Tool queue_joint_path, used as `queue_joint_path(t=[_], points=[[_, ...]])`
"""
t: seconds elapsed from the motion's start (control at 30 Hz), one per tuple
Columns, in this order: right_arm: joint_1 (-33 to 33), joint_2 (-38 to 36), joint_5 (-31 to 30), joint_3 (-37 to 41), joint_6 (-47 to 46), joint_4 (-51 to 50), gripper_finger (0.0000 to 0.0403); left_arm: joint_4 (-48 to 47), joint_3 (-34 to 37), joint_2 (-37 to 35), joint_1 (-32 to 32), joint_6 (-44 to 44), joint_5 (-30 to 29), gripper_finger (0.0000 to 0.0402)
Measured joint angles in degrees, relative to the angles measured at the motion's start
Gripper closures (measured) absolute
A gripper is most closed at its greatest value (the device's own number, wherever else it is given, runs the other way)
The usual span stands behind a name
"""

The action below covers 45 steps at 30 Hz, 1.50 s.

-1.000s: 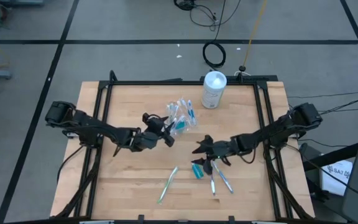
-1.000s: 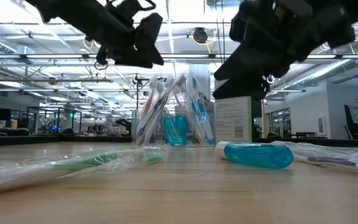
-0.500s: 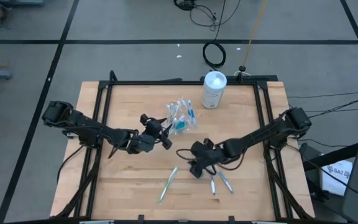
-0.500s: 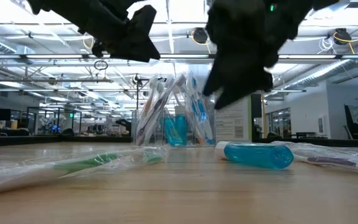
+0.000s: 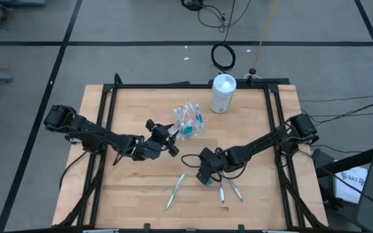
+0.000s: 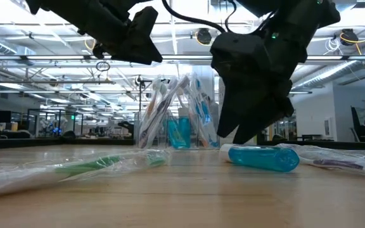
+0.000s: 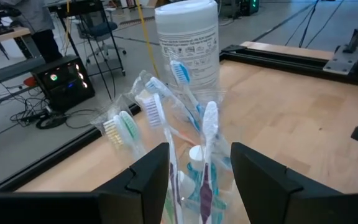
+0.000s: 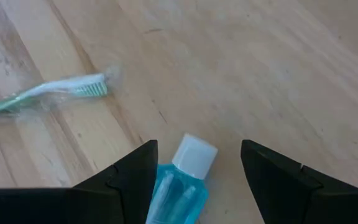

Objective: Pick & Place toothbrushing station
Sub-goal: Put the blue mouthwash into the transparent organizer

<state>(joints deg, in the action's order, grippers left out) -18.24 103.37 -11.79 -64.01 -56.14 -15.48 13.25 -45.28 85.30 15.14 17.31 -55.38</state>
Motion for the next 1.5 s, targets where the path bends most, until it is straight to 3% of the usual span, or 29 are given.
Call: queue_joint_path(t=[0.47, 1.0, 1.5], points=[[-0.53, 3.92, 3.25, -0.08, 1.07, 1.35, 0.0187, -0.33, -0.03, 0.00, 0.00, 1.56, 3.00, 0.0222], [-0.20, 4.55, 4.20, 0.00, 2.84, 0.68, 0.0297, -1.49, -0.02, 0.00, 0.00, 2.70, 3.00, 0.0222], [0.04, 2.81, 5.59, 0.33, 9.05, 2.56, 0.0304, -1.50, -0.02, 0.00, 0.00, 2.70, 2.98, 0.0222]])
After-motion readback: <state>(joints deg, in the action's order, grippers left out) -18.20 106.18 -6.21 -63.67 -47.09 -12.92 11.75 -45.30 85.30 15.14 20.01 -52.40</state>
